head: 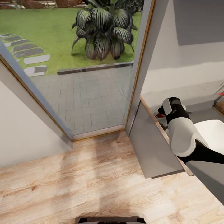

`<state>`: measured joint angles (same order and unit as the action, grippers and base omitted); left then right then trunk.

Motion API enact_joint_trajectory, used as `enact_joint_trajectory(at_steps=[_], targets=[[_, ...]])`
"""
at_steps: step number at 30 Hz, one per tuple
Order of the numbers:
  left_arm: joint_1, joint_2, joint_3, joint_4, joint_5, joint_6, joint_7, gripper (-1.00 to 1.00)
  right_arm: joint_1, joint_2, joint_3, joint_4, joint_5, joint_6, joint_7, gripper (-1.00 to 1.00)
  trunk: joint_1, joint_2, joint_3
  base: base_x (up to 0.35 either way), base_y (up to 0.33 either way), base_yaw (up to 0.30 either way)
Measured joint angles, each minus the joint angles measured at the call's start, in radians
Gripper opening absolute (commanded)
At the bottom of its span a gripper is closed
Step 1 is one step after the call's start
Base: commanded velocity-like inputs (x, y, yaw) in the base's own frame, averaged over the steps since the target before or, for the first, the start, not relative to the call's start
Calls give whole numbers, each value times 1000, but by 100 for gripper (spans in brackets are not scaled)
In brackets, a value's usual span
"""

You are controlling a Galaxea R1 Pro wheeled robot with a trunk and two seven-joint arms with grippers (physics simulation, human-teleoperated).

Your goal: In the kitchen, take the Vidalia onion out of the sink, dice it on the chopping board with the paring knife, put the diced onion into the bowl on the countertop, then place both the paring knife and the chopping board into the sink.

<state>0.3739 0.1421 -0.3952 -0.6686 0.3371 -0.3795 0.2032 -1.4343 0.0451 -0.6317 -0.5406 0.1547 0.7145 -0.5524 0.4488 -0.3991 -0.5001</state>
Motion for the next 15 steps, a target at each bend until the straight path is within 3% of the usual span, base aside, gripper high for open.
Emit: enact_joint_trajectory(at_steps=[3,4,15], targets=[[0,0,0,0,0,0,0,100,0,0,-1,-2,-1,-1,0,100,0,0,-1,0,0,0],[0,0,0,-1,0,0,0,100,0,0,-1,-2,-1,-1,-1,-100,0,0,-1,0,0,0],[0,0,0,-1,0,0,0,100,-4,0,-1,7,-5,-7,0,-100,0,0,-1,0,0,0]])
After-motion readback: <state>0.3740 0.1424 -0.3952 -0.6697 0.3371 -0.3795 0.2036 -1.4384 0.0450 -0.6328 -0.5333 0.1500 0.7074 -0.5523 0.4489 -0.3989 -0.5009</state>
